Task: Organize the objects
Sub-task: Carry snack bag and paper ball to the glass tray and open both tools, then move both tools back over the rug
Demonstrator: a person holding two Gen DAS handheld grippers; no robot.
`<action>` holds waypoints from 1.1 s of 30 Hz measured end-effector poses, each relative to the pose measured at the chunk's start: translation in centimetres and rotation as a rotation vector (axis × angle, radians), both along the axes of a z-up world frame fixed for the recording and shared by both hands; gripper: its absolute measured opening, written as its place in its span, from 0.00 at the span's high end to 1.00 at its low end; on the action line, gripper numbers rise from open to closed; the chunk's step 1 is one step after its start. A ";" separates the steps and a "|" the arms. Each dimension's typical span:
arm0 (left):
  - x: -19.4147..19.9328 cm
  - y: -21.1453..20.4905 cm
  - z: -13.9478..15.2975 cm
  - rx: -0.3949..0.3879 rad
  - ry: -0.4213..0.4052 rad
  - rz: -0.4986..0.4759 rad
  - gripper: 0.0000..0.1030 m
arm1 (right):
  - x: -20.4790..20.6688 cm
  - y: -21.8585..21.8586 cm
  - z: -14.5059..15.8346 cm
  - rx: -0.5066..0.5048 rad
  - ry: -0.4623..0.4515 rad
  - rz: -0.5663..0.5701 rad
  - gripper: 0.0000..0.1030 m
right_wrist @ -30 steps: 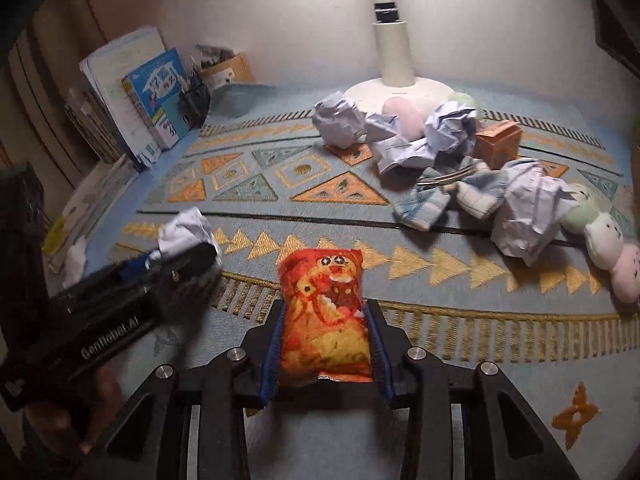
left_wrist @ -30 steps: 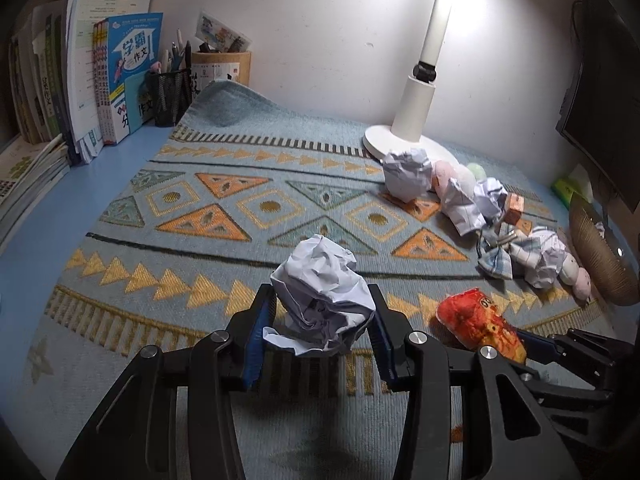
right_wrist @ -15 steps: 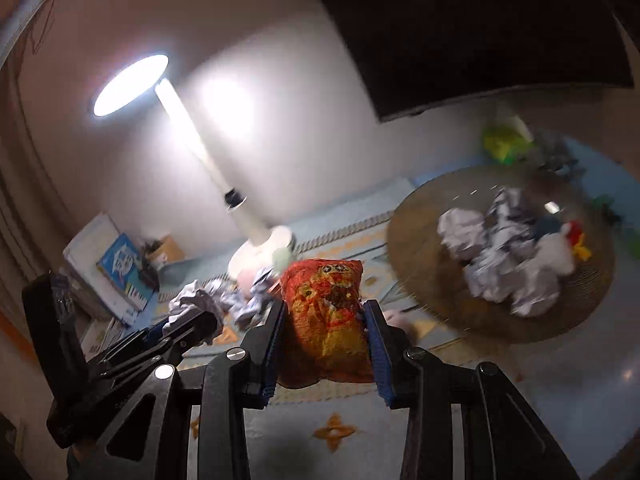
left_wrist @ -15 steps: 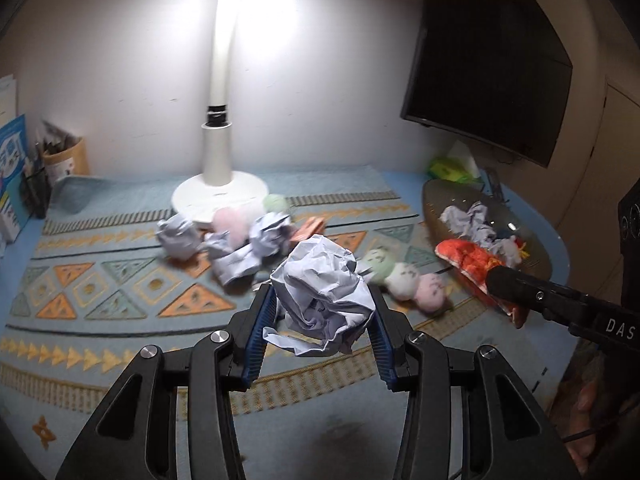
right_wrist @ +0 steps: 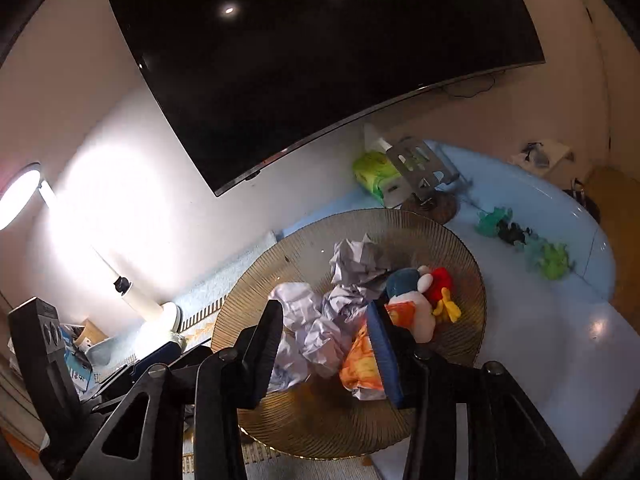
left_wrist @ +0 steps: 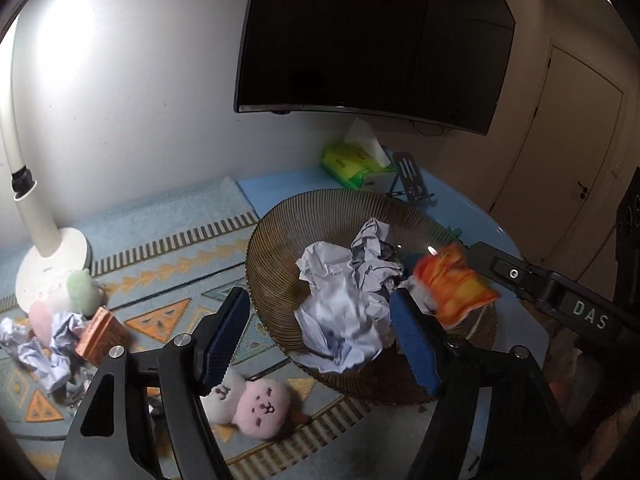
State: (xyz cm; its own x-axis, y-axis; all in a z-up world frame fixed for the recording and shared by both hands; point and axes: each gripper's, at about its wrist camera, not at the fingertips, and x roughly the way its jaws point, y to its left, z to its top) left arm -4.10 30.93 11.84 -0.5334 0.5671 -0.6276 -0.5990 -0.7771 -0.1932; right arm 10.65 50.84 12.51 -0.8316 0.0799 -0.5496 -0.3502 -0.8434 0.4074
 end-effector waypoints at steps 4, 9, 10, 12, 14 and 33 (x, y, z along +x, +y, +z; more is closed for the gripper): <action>0.3 -2.1 -1.0 0.000 -0.023 0.063 0.31 | 0.4 -1.7 -0.6 -0.004 -0.018 0.063 0.58; 2.6 -8.1 -1.0 -0.002 -0.002 0.158 0.31 | 0.6 -7.1 -0.9 0.046 -0.026 0.180 0.37; 2.9 -9.4 -1.0 0.003 0.007 0.176 0.31 | 0.6 -8.6 -0.8 0.073 -0.022 0.203 0.22; 3.8 -12.6 -0.8 0.005 0.021 0.225 0.30 | 0.7 -11.7 -0.9 0.125 -0.006 0.249 0.09; 4.6 -15.9 -0.9 0.003 0.035 0.279 0.25 | 0.3 -14.6 -1.2 0.162 0.002 0.301 0.08; 4.7 -27.1 -9.5 -0.109 -0.063 0.500 0.24 | -5.5 -24.3 -10.2 0.292 -0.228 0.422 0.08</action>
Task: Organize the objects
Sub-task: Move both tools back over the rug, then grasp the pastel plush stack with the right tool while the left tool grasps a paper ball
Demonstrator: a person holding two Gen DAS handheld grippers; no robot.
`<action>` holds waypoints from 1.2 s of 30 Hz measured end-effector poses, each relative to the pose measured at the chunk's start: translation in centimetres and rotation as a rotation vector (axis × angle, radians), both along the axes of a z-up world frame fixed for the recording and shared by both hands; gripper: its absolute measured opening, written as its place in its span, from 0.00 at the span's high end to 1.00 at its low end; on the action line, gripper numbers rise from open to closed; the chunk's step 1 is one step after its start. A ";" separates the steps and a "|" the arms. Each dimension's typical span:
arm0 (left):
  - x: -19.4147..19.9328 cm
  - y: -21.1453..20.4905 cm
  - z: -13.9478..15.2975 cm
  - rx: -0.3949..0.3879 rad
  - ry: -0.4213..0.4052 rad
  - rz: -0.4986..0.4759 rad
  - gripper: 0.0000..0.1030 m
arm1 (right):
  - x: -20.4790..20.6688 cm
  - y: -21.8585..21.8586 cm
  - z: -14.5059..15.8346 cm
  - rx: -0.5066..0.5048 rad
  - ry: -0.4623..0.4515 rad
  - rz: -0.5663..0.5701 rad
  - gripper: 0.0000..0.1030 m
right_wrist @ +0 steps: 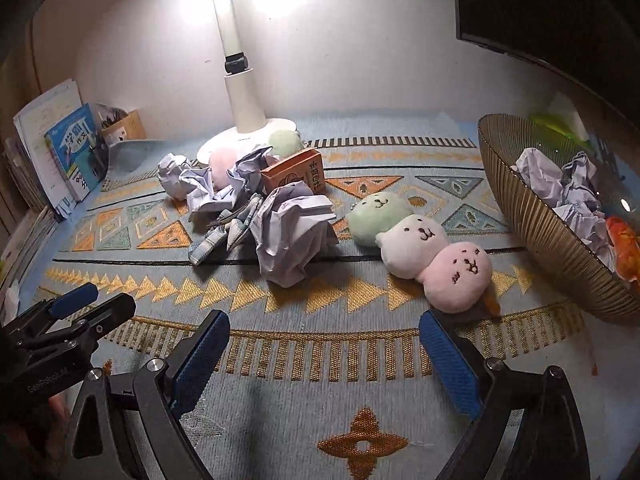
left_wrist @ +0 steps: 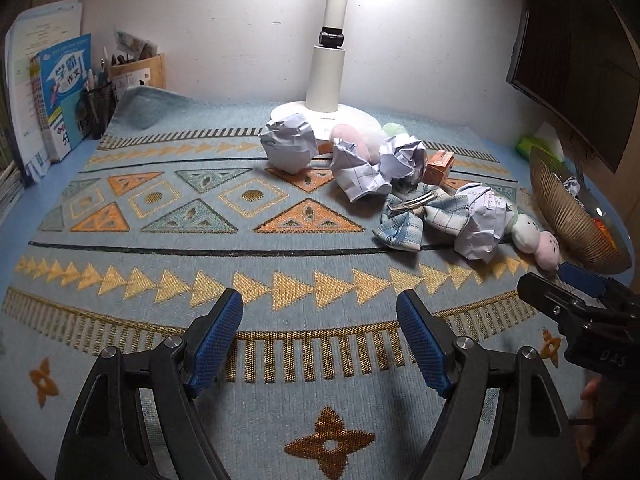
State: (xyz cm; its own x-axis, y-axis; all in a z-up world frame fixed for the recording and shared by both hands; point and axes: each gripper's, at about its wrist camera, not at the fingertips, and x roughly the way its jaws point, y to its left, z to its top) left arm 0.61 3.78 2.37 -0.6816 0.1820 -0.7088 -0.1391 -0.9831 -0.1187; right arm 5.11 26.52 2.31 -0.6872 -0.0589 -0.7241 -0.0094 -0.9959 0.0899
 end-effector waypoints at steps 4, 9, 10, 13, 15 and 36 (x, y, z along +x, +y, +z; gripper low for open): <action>-0.2 -0.3 -0.3 0.023 -0.023 0.001 0.24 | -0.2 0.5 -0.2 -0.027 -0.013 -0.013 0.07; -0.1 -0.3 -0.3 0.015 -0.024 0.010 0.24 | -0.1 1.2 -0.2 -0.049 -0.011 -0.046 0.07; -0.1 -0.4 -0.3 0.016 -0.024 0.009 0.24 | -0.1 1.4 -0.2 -0.051 -0.007 -0.060 0.07; -0.2 -0.6 -0.4 0.029 -0.030 0.008 0.24 | 0.1 2.6 -0.1 -0.064 0.001 -0.139 0.07; -0.2 -0.7 -0.4 0.038 -0.028 0.009 0.24 | 0.2 3.8 -0.2 -0.093 0.002 -0.196 0.07; -11.9 1.8 1.5 0.159 -0.094 -0.120 0.24 | -6.4 6.6 -1.5 -0.038 -0.130 -0.197 0.07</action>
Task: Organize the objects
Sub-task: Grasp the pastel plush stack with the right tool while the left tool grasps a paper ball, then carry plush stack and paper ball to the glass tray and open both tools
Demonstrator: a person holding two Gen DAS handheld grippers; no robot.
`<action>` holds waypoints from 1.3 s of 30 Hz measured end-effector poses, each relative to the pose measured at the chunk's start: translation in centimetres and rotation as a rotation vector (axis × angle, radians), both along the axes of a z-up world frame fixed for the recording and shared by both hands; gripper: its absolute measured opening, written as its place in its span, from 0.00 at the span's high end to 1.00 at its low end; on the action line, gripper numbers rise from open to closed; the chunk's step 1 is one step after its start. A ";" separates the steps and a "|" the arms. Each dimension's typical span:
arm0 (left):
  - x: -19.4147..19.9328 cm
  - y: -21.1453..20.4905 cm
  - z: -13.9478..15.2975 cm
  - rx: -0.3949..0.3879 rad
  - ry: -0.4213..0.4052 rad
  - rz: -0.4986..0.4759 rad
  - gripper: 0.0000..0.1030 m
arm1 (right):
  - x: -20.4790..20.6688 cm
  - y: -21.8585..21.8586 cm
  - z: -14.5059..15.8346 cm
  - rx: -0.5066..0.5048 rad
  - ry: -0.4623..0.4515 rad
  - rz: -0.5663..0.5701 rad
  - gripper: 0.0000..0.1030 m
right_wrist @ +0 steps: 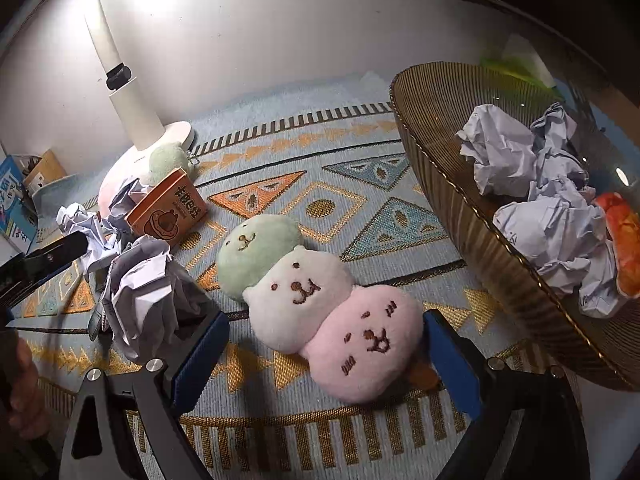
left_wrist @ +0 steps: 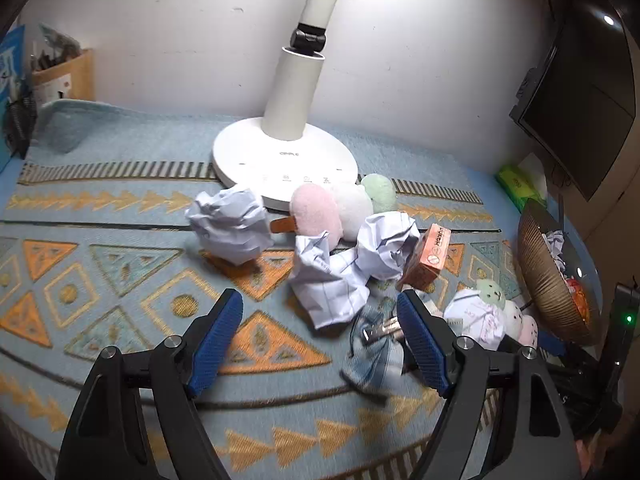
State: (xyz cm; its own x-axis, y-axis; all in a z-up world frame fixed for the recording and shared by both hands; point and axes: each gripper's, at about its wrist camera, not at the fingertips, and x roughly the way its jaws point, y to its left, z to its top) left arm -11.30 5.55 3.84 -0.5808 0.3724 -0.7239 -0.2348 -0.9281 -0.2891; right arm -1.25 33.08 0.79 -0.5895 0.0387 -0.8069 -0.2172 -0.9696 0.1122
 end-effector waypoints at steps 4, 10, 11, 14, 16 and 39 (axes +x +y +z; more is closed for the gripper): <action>-1.6 1.7 -1.3 -0.050 0.006 -0.014 0.35 | 0.5 0.2 0.2 -0.028 0.033 0.010 0.26; -0.1 2.4 -1.9 -0.101 0.050 -0.029 0.63 | 1.7 -0.2 0.6 -0.063 0.043 0.013 0.30; 0.6 2.4 -1.6 -0.114 0.069 -0.029 0.63 | 2.2 -0.2 0.6 -0.082 0.046 0.003 0.30; 2.6 1.9 -0.7 -0.119 0.092 -0.023 0.71 | 3.8 -0.4 0.6 -0.127 0.047 -0.017 0.30; 4.3 1.3 -0.4 -0.117 0.092 -0.012 0.75 | 5.2 -0.8 0.7 -0.141 0.041 -0.019 0.30; 16.5 -4.9 -1.7 -0.025 0.086 0.072 0.76 | 13.7 -6.5 1.4 -0.011 0.008 0.164 0.10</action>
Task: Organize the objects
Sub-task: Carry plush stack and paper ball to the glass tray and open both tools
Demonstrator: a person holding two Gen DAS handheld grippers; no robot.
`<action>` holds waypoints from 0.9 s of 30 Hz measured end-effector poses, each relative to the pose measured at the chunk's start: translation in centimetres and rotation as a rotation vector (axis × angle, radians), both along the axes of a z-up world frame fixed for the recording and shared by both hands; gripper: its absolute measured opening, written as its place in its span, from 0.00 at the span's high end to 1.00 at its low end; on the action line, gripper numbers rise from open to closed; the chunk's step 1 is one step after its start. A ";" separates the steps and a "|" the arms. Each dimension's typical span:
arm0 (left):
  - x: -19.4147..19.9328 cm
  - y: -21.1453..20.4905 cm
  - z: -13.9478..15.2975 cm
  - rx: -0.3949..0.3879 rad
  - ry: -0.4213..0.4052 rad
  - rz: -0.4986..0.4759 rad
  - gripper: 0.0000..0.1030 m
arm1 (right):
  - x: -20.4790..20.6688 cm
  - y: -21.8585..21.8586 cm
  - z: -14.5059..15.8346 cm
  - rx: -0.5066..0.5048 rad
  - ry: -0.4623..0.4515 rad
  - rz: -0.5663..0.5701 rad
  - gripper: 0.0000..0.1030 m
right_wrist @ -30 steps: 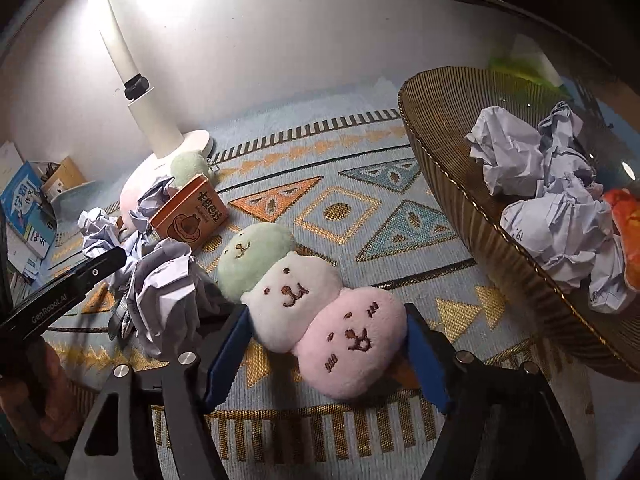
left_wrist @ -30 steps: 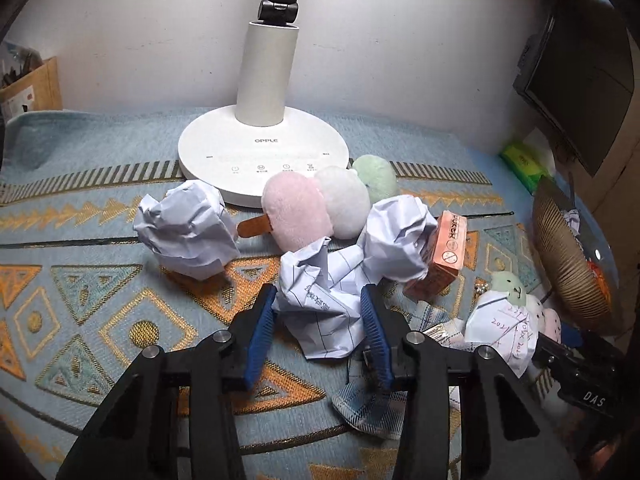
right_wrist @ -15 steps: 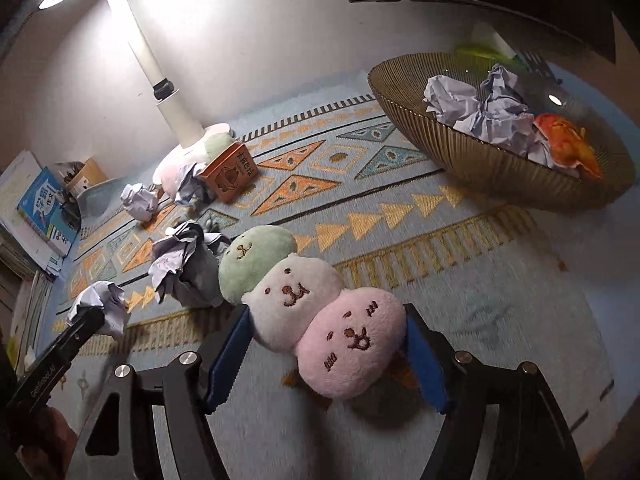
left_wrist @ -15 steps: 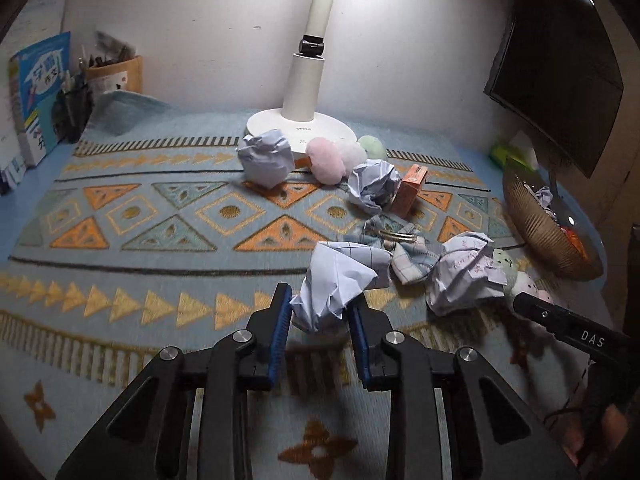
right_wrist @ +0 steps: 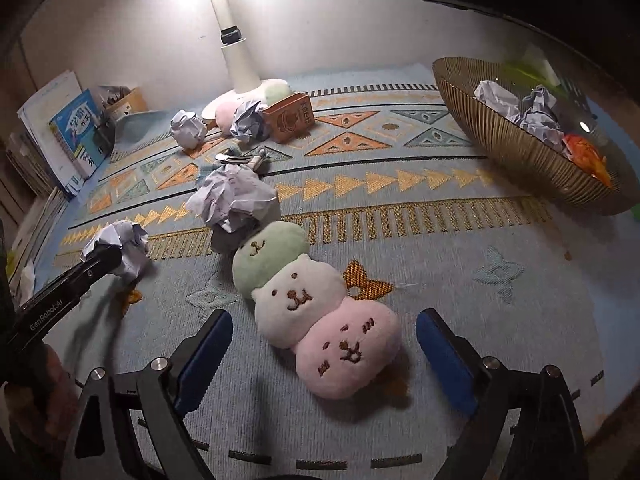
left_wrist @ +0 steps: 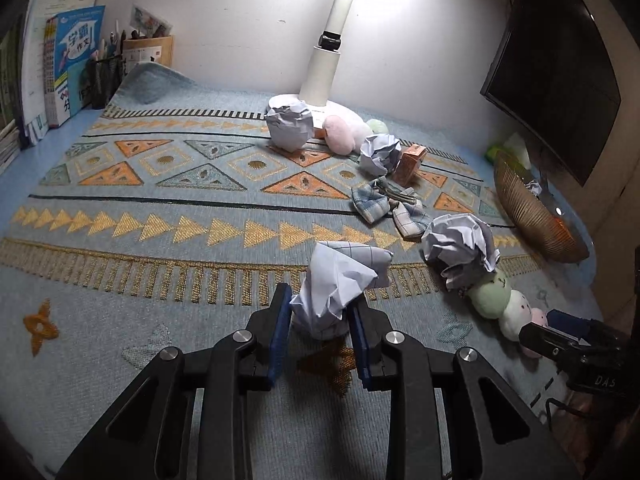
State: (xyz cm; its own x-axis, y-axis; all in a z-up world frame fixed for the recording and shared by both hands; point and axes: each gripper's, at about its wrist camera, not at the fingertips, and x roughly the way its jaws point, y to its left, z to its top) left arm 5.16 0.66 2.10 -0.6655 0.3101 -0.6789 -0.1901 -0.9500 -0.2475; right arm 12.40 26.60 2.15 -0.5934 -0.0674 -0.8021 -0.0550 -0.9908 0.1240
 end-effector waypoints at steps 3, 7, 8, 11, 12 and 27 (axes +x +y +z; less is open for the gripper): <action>0.1 0.1 0.1 -0.008 0.006 0.001 0.76 | -0.9 -0.5 -0.5 0.028 -0.004 0.032 0.10; 0.4 0.3 0.1 -0.019 0.012 0.003 0.76 | -0.9 -1.4 -0.8 0.045 0.013 0.075 0.27; 0.5 0.3 0.2 -0.023 0.015 0.003 0.76 | -0.7 -1.7 -0.8 0.075 0.013 0.071 0.33; 0.9 0.7 0.2 -0.024 0.018 -0.003 0.76 | -0.1 -1.3 -0.6 0.055 0.008 0.077 0.34; 1.1 0.8 0.3 -0.018 0.015 -0.008 0.76 | 0.3 -0.8 -0.5 0.034 0.009 0.070 0.34; 3.0 8.8 6.6 0.017 0.136 -0.246 0.76 | 4.9 12.0 8.3 -0.097 0.230 -0.229 0.34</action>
